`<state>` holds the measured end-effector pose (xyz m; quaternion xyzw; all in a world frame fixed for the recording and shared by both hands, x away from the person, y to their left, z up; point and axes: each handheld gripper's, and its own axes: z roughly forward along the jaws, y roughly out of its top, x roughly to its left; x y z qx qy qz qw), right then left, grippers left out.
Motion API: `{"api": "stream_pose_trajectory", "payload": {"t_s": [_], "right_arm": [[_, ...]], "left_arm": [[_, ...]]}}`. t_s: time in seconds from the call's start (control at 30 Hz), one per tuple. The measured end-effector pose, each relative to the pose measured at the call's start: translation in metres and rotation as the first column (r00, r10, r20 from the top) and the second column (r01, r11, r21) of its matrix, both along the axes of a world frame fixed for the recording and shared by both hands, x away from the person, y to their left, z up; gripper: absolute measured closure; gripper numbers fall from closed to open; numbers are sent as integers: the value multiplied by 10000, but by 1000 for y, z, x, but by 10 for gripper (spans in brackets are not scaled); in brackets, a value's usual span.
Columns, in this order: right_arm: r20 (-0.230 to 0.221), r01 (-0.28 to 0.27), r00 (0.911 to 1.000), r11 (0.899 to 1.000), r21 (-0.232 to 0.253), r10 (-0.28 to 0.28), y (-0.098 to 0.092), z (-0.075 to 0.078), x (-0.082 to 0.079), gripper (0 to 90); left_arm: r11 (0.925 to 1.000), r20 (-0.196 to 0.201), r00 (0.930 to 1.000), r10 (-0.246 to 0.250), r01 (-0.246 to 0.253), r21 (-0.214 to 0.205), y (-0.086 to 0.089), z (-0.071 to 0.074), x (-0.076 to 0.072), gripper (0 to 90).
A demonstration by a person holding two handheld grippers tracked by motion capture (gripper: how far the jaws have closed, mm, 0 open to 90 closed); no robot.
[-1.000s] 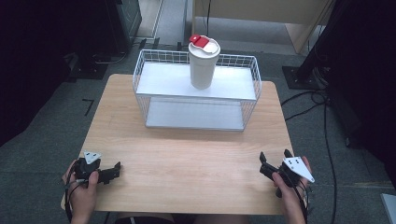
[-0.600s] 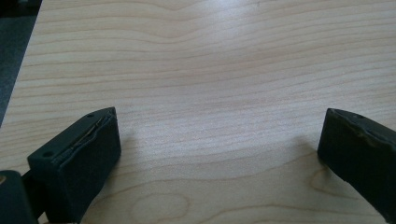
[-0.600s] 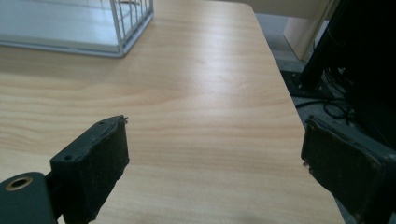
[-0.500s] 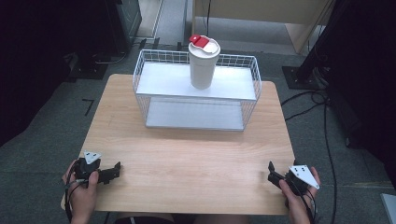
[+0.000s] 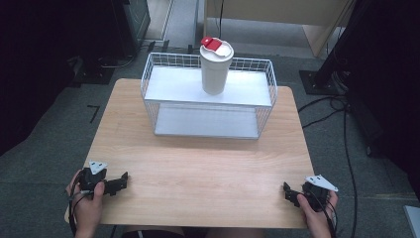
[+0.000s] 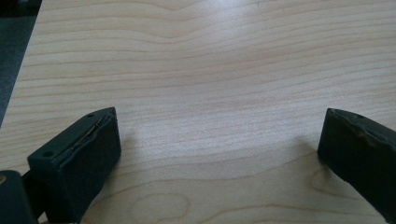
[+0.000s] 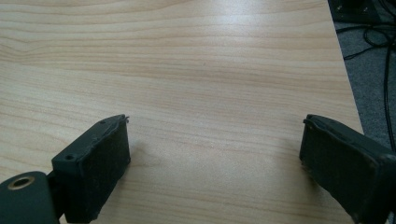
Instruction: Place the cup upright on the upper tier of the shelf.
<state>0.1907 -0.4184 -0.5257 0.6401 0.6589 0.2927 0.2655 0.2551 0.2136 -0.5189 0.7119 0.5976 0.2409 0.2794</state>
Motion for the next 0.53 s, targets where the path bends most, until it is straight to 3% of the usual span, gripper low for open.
{"api": "stream_pose_trajectory", "payload": {"t_s": [0.53], "right_arm": [[-26, -460, 9989, 9989, 4, 460, 1, 0, 1, 73]], "left_arm": [[10000, 4, 10000, 3, -3, -2, 0, 0, 0, 0]]}}
